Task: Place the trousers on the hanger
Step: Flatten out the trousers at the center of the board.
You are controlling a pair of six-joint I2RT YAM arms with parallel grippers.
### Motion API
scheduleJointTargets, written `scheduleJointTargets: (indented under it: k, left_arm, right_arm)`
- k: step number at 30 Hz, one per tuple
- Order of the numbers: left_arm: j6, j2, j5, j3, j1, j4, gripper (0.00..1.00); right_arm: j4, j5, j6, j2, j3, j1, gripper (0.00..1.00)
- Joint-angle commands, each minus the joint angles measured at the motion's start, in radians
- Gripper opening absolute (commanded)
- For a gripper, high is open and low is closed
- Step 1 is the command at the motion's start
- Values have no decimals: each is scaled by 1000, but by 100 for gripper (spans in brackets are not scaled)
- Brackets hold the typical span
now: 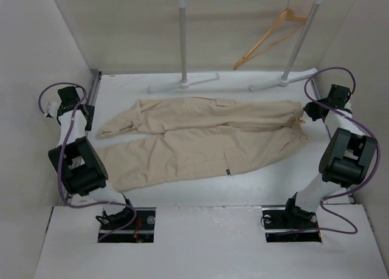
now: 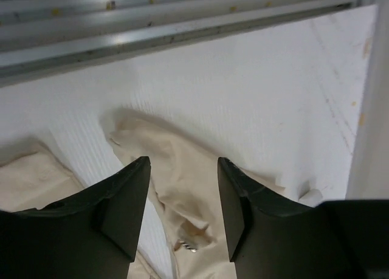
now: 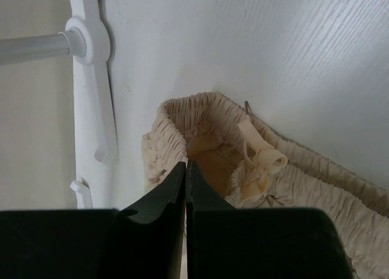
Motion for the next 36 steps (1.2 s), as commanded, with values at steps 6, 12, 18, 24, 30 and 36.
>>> scheduleJointTargets:
  k: [6, 12, 18, 24, 30, 36]
  left_arm:
    - [328, -167, -163, 37, -359, 32, 34]
    - [431, 27, -150, 117, -547, -80, 47]
    - [532, 128, -268, 151, -578, -122, 49]
    - [561, 131, -363, 137, -591, -79, 48]
    - [567, 94, -354, 103, -590, -40, 49]
    - [554, 151, -337, 120, -590, -108, 44]
  right_arm:
    - [11, 47, -25, -13, 21, 30, 9]
    - [2, 70, -34, 1, 59, 50, 28]
    - [-18, 151, -53, -135, -13, 139, 65]
    - [8, 230, -50, -310, -200, 278, 65]
    - [28, 211, -46, -427, -343, 366, 65]
    - [9, 199, -56, -540, -438, 423, 65]
